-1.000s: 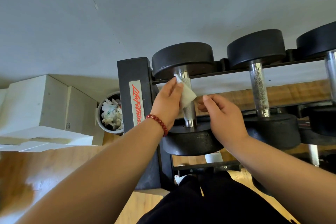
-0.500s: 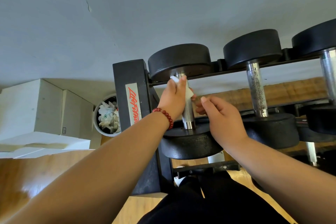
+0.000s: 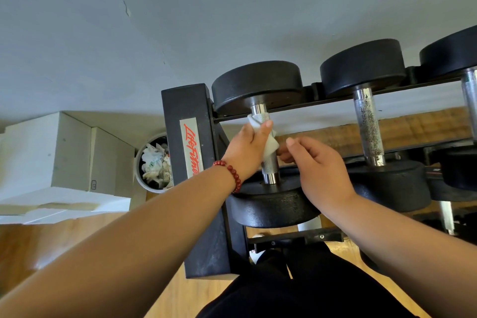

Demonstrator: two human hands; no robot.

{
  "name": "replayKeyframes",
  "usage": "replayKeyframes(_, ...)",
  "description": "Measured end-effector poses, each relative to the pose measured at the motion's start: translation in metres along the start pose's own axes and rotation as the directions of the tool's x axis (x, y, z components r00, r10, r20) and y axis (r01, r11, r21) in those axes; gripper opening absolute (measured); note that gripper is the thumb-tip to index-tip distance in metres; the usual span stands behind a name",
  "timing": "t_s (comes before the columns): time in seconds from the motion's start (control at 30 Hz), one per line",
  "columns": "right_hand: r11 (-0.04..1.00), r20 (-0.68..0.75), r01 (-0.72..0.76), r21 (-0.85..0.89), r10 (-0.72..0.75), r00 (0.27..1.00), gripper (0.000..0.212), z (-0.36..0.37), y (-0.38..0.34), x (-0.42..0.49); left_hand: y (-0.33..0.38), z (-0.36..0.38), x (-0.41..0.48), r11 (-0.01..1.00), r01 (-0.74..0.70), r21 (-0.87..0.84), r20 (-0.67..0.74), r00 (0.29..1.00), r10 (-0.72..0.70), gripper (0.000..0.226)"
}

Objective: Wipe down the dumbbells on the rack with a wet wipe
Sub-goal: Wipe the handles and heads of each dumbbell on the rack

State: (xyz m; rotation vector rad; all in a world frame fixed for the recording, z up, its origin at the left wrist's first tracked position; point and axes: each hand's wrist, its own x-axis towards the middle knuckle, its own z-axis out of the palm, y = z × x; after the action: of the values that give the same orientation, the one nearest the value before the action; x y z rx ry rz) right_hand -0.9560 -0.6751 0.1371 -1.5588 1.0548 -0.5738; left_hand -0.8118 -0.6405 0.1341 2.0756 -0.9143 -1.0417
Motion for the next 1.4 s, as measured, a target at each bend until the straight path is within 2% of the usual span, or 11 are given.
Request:
replayKeyframes(0.13,1.000,-0.007,-0.012,0.003,0.012,1.000,0.027,0.000,0.001,0.000,0.013,-0.004,0.011,0.998,0.045,-0.044,-0.086,0.995,-0.049,0.042)
replayKeyframes(0.2,1.000,-0.012,-0.004,-0.014,0.004,1.000,0.027,-0.001,0.001,0.001,0.020,-0.005,0.014,0.993,0.073,-0.093,-0.117,0.990,-0.084,0.052)
replayKeyframes(0.3,1.000,-0.002,-0.009,-0.003,0.009,1.000,0.026,-0.001,0.000,0.000,0.018,0.000,0.007,0.996,0.083,-0.018,-0.095,0.992,-0.085,0.060)
replayKeyframes(0.4,1.000,-0.008,-0.014,-0.002,0.014,1.000,0.027,-0.001,0.001,0.000,0.008,0.007,0.001,0.998,0.043,0.054,-0.081,0.996,-0.039,0.054)
replayKeyframes(0.47,1.000,-0.018,-0.016,-0.001,0.016,1.000,0.027,-0.001,0.002,0.000,0.006,0.009,0.000,0.991,0.106,-0.076,-0.151,0.982,-0.116,0.051)
replayKeyframes(0.57,1.000,-0.015,-0.013,-0.006,0.013,1.000,0.025,-0.001,0.001,-0.001,0.007,0.009,-0.002,0.995,0.065,-0.081,-0.141,0.987,-0.076,0.043)
replayKeyframes(0.7,1.000,-0.008,-0.013,0.009,0.013,1.000,0.025,-0.002,0.000,-0.002,0.011,0.006,0.005,0.996,0.013,0.088,-0.200,0.980,0.004,0.039)
replayKeyframes(0.87,1.000,-0.024,0.001,0.004,0.000,1.000,0.026,-0.002,-0.001,-0.002,0.017,0.005,0.010,0.998,0.032,0.053,-0.247,0.969,-0.018,0.041)
replayKeyframes(1.17,1.000,-0.003,0.023,0.019,-0.022,1.000,0.026,-0.002,-0.004,-0.002,0.023,0.008,0.012,0.993,0.047,-0.108,-0.205,0.976,-0.068,0.045)
replayKeyframes(1.3,0.999,0.021,0.032,0.039,-0.032,0.999,0.027,-0.002,-0.006,-0.002,0.012,0.006,0.003,1.000,-0.004,0.012,-0.125,0.992,0.006,0.043)
replayKeyframes(1.4,0.999,0.021,0.023,0.042,-0.024,0.999,0.025,-0.002,-0.005,-0.002,0.009,-0.002,0.012,0.999,0.019,0.028,-0.066,0.998,-0.017,0.048)
